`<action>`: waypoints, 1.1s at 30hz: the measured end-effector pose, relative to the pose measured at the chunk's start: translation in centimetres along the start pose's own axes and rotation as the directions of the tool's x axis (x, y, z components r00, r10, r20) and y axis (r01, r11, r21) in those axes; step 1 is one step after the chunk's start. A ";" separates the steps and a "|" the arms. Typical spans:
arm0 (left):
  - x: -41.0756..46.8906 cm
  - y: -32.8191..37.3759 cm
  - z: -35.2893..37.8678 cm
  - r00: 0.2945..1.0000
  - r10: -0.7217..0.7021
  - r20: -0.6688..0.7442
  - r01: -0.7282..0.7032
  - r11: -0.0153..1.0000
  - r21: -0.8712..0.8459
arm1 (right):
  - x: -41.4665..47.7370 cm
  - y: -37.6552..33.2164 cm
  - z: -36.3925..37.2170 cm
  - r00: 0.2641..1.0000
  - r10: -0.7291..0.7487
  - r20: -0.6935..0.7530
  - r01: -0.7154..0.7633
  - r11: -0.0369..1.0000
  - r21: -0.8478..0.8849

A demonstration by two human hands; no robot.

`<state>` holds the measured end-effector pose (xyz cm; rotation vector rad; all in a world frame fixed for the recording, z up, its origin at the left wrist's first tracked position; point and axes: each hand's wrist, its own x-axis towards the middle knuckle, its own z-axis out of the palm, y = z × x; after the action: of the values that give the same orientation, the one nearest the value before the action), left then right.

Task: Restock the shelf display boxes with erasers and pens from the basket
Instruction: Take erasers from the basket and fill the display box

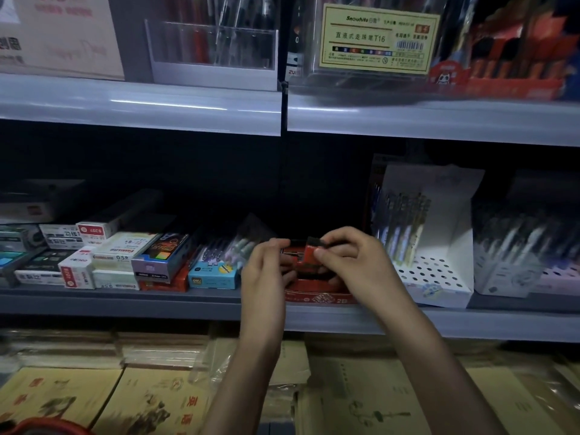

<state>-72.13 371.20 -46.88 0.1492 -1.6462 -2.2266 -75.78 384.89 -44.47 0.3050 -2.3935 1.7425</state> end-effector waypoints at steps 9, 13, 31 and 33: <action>-0.5 -1.0 -0.8 0.992 0.082 -0.101 -0.046 0.947 0.317 | 3.5 3.5 1.5 0.992 0.041 -0.117 -0.079 0.935 -0.345; -0.5 -1.3 -0.8 0.994 0.034 -0.102 0.006 0.930 0.367 | 3.9 3.5 2.3 0.994 -0.031 -0.103 -0.022 0.878 -0.478; -0.3 -2.7 -1.2 0.984 0.174 0.026 -0.139 0.680 0.720 | 2.8 3.3 2.2 1.000 -0.026 0.009 0.027 0.861 -0.508; -0.4 -2.9 -1.2 0.975 0.196 0.103 -0.192 0.515 0.835 | 2.6 3.4 2.1 1.000 -0.026 0.017 0.031 0.860 -0.510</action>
<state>-72.07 371.01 -50.07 0.1949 -2.4628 -1.0670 -79.24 383.69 -47.57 0.2685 -2.7190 1.0244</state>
